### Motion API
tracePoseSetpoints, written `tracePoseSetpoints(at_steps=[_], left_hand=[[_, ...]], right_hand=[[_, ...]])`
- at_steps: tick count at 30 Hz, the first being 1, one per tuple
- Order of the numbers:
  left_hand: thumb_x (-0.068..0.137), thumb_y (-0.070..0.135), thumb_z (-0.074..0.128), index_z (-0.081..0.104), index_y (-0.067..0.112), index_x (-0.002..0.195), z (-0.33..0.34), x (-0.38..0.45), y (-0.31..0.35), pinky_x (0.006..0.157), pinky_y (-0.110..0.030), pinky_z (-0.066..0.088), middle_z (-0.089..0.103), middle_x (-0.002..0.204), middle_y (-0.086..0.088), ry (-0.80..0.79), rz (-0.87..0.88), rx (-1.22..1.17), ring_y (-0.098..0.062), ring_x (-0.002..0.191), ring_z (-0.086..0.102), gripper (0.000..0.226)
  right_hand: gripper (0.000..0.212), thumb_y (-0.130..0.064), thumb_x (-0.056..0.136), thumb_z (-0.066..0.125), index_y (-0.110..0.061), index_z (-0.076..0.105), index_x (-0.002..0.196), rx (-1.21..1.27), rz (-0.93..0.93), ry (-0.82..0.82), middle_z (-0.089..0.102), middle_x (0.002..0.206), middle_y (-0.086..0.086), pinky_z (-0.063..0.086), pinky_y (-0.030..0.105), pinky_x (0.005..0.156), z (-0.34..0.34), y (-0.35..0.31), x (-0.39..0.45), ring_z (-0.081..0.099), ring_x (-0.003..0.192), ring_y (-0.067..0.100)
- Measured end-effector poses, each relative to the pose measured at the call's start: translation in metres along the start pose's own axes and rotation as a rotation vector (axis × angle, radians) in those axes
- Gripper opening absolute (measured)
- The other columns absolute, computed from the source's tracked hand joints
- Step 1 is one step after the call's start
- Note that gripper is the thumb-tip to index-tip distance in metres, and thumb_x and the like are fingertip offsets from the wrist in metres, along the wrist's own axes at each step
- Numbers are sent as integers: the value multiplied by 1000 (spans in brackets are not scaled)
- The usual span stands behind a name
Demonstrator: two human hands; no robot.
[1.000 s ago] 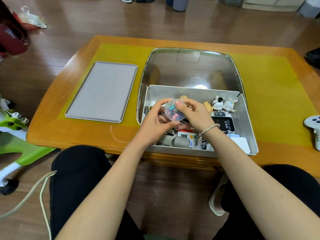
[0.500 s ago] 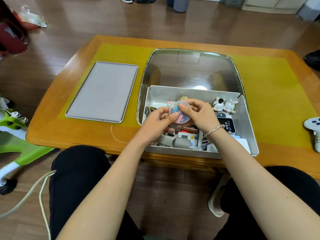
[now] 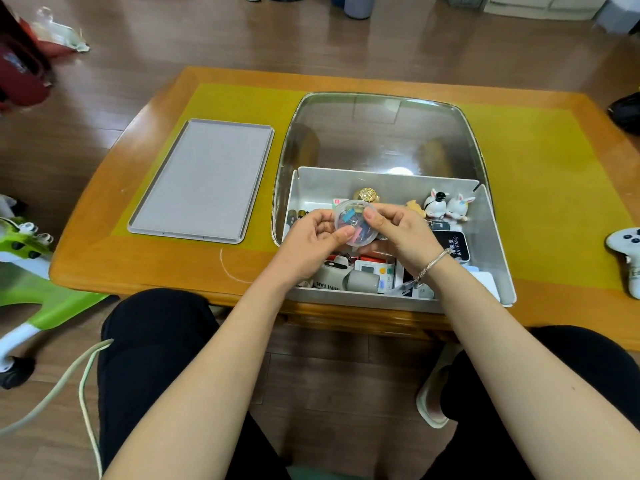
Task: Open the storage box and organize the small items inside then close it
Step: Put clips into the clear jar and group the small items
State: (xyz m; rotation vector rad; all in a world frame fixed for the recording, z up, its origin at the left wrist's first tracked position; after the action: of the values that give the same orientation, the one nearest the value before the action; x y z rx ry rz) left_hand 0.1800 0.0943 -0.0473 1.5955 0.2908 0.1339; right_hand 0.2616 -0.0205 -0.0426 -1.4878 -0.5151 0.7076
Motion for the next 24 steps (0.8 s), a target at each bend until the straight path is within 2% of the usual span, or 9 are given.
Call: tracePoseSetpoints(at_steps=[7,9,14,15,19,22,24], left_hand=[[84,18,67,56,14,102,0,-1,-2,71,-16,53,69,92,2,-22,-15,-35,-2,82,68,22],[84,18,68,56,13,102,1,-1,-2,70,-16,53,69,91,2,-25,-12,-37,-3,82,68,22],[72,35,74,58,16,107,2,-1,0,76,-26,57,73,96,1,-25,-26,-51,-12,89,71,42],[74,33,75,57,17,109,2,-1,-1,76,-26,57,73,97,2,-32,-32,-44,-12,90,71,42],[82,23,76,54,23,112,3,0,0,64,-10,50,66,97,12,-43,-16,34,5,85,66,38],[84,28,72,55,25,109,2,0,0,64,-12,51,67,95,12,-36,-22,24,2,84,67,31],[85,27,70,55,23,109,2,0,0,65,-13,52,69,91,13,-41,-22,10,0,84,68,28]], right_hand=[[31,-26,81,61,-2,67,100,68,-5,10,72,80,7,57,27,56,1,0,0,68,69,19],[28,-25,83,60,-2,67,98,84,-2,9,72,77,6,57,24,53,1,1,0,67,67,18],[22,-27,84,63,-7,70,88,77,10,76,71,74,5,52,20,46,-2,2,0,65,61,15],[22,-29,82,65,-9,71,89,24,-9,94,71,74,4,52,20,47,-3,-1,0,65,62,14],[16,-28,83,68,-21,71,98,-170,-105,101,72,86,5,55,24,63,-6,-11,1,67,76,14],[19,-27,84,66,-21,70,101,-190,-128,108,72,91,7,55,25,64,-6,-14,-2,67,79,15],[23,-24,86,65,-17,69,107,-194,-145,106,71,96,10,57,30,73,-6,-15,-2,67,87,18]])
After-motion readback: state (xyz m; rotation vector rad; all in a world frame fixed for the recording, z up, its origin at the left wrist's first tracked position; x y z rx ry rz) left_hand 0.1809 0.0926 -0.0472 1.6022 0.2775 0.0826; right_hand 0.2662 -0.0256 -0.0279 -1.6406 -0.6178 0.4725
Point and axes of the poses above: each hand's wrist, its own x-axis towards the middle knuckle, its own z-axis out of the palm, y = z × x, the point moved 7 cm from there along x, towards the middle knuckle
